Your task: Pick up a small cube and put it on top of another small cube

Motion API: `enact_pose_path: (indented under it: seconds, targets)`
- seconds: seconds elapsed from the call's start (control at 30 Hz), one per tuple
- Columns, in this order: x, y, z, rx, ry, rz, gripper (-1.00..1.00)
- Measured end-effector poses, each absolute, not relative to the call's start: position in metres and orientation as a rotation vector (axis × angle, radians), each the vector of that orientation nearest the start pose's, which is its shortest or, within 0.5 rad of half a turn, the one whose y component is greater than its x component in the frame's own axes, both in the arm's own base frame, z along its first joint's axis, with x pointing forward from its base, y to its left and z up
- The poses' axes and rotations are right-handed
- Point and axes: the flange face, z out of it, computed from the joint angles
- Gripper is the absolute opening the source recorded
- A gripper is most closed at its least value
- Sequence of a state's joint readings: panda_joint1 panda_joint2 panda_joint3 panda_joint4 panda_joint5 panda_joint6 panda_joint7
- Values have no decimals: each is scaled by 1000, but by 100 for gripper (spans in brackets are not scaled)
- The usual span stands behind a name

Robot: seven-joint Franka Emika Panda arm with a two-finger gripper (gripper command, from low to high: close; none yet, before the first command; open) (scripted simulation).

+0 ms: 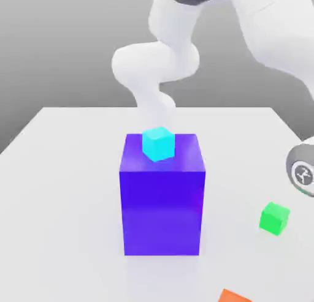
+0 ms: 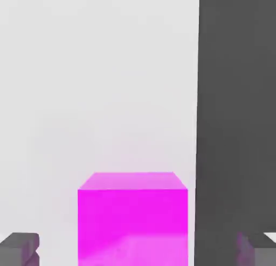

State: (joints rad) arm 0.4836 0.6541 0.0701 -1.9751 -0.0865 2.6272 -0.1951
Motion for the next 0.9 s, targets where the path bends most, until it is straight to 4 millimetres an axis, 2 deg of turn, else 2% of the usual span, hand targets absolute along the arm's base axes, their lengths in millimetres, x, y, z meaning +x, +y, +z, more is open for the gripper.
enact_pose_path:
  seconds: [0.13,0.17,0.23,0.33,0.6,0.9]
  targets:
    - [514,320,133,-2887,-1237,3,-100]
    - [514,320,128,-2887,-1238,3,-100]
    - [514,321,144,-2887,-1240,2,-100]
    - [511,320,186,-2886,-1238,4,-100]
    - [426,319,221,-2865,-1240,19,-100]
    - [315,301,242,-2848,-1303,11,-100]
